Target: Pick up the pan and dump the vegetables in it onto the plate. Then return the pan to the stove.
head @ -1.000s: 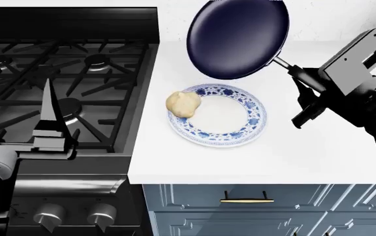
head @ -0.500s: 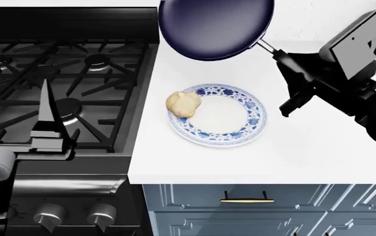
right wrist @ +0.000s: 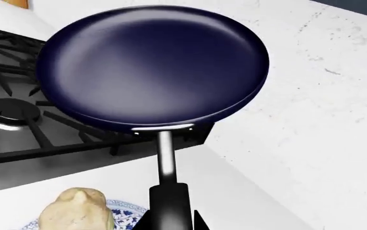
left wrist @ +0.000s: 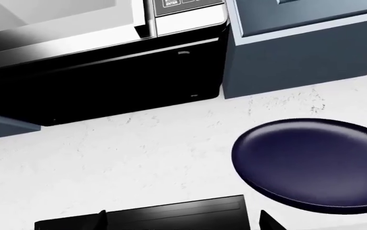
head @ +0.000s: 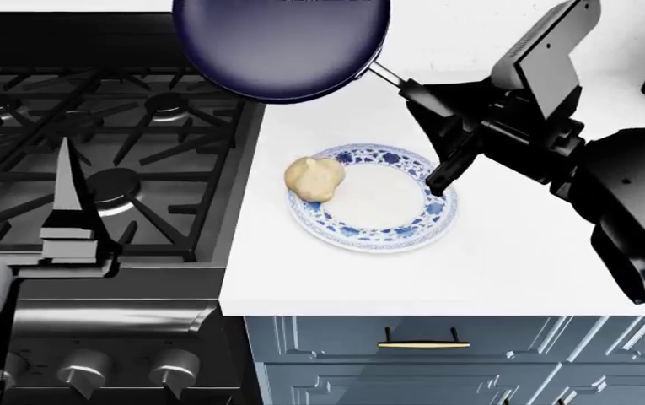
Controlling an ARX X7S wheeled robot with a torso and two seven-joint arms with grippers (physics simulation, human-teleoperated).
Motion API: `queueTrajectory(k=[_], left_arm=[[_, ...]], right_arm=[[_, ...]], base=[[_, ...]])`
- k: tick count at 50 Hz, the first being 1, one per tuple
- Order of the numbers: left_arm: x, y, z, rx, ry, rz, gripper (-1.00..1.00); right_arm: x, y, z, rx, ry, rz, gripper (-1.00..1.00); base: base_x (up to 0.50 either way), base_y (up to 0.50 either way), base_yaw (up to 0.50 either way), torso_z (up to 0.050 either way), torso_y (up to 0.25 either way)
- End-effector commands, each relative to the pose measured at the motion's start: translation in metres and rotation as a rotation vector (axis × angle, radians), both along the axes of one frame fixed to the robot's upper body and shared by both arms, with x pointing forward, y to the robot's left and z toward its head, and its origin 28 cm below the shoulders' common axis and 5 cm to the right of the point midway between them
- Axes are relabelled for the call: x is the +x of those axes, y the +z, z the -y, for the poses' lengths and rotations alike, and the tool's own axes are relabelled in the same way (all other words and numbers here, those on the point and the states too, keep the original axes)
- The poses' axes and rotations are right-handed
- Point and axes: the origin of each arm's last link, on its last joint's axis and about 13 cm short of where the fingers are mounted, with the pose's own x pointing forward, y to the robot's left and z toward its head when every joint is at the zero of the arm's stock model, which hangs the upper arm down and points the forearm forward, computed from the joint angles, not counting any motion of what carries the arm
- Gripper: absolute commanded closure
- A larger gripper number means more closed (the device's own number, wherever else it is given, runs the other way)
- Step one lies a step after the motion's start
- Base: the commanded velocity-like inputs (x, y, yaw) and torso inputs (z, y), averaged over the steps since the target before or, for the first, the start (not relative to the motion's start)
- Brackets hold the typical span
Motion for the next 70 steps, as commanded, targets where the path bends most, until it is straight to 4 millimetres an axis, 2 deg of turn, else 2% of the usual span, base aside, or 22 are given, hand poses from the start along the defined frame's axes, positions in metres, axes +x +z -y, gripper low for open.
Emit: queueTrajectory(k=[1,19,35,40,55,70], left_arm=[[-0.001,-0.004,-0.003,-0.005,0.010,0.001,-1.00],[-0.003,-0.005,-0.002,-0.003,0.013,0.005,-1.00],[-0.004,0.000,0.000,-0.003,0.007,0.008,-1.00],[-0.005,0.001,0.000,-0.004,0.010,0.011,-1.00],[-0.005,0.000,-0.001,-0.006,0.009,0.015,-1.00],[-0.005,0.001,-0.001,-0.006,0.005,0.017,-1.00]], right_arm=[[0.008,0.015,-0.021,0.020,0.082,0.057,1.00],[0.020,0.011,-0.055,0.017,0.217,0.018,1.00],[0.023,0.006,-0.075,0.016,0.301,-0.045,1.00],[0.025,0.003,-0.093,-0.008,0.364,-0.072,1.00],[0.022,-0.002,-0.111,-0.024,0.430,-0.103,1.00],[0.021,-0.007,-0.120,-0.056,0.448,-0.118,1.00]], base=[[0.00,0.00,0.00,0.000,0.000],[0.00,0.00,0.00,0.001,0.002],[0.00,0.00,0.00,0.001,0.001],[0.00,0.00,0.00,0.000,0.002],[0.00,0.00,0.00,0.001,0.001],[0.00,0.00,0.00,0.000,0.001]])
